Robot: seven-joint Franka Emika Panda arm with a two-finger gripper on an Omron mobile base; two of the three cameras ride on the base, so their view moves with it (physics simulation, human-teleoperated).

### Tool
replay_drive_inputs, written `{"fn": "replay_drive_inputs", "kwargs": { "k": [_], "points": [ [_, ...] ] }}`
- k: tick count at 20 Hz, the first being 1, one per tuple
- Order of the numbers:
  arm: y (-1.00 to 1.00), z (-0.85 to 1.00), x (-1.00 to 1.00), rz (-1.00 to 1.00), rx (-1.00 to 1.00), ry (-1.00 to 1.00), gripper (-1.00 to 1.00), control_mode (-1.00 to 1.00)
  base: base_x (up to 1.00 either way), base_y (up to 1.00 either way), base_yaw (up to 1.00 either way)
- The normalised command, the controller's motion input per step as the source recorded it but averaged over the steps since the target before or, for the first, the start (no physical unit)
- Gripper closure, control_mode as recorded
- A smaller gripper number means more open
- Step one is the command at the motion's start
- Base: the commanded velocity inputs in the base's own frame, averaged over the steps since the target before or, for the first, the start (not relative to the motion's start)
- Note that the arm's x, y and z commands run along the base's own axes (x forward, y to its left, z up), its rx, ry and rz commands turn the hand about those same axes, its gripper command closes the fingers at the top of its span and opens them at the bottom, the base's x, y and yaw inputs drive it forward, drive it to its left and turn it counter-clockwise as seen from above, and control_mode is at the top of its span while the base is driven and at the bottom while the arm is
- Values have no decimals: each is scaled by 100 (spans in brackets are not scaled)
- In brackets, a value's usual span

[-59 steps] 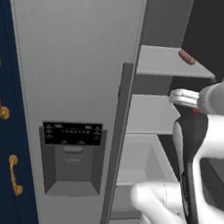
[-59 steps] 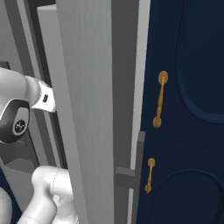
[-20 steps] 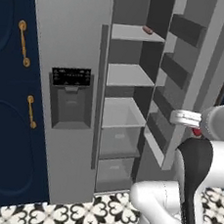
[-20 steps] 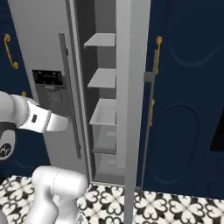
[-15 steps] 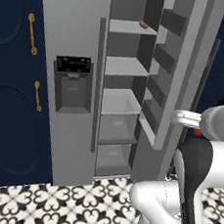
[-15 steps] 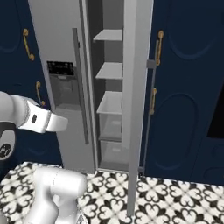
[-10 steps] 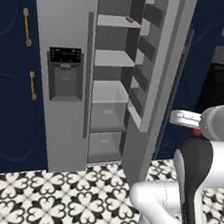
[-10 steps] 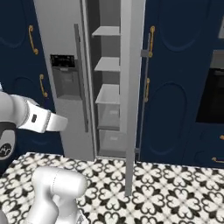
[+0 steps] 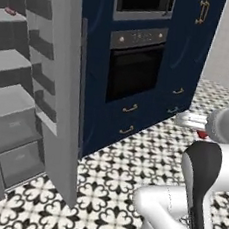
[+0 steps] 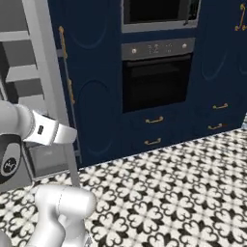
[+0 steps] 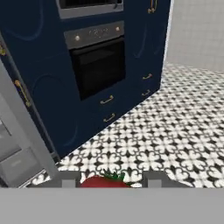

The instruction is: Take the strawberry from the fridge and place it on top of the pancake, located on the dining counter.

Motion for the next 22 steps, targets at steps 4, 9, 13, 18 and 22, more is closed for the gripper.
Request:
{"fn": "replay_drive_inputs", "kwargs": {
  "k": [4, 9, 13, 18, 22],
  "points": [
    [0, 0, 0, 0, 0, 0, 100, 100, 2, -56, -85],
    [0, 0, 0, 0, 0, 0, 100, 100, 26, -70, -73],
    [0, 0, 0, 0, 0, 0, 100, 100, 67, -100, -45],
    [0, 0, 0, 0, 0, 0, 100, 100, 90, -95, -37],
    [0, 0, 0, 0, 0, 0, 100, 100, 99, -66, -43]
  ]
}}
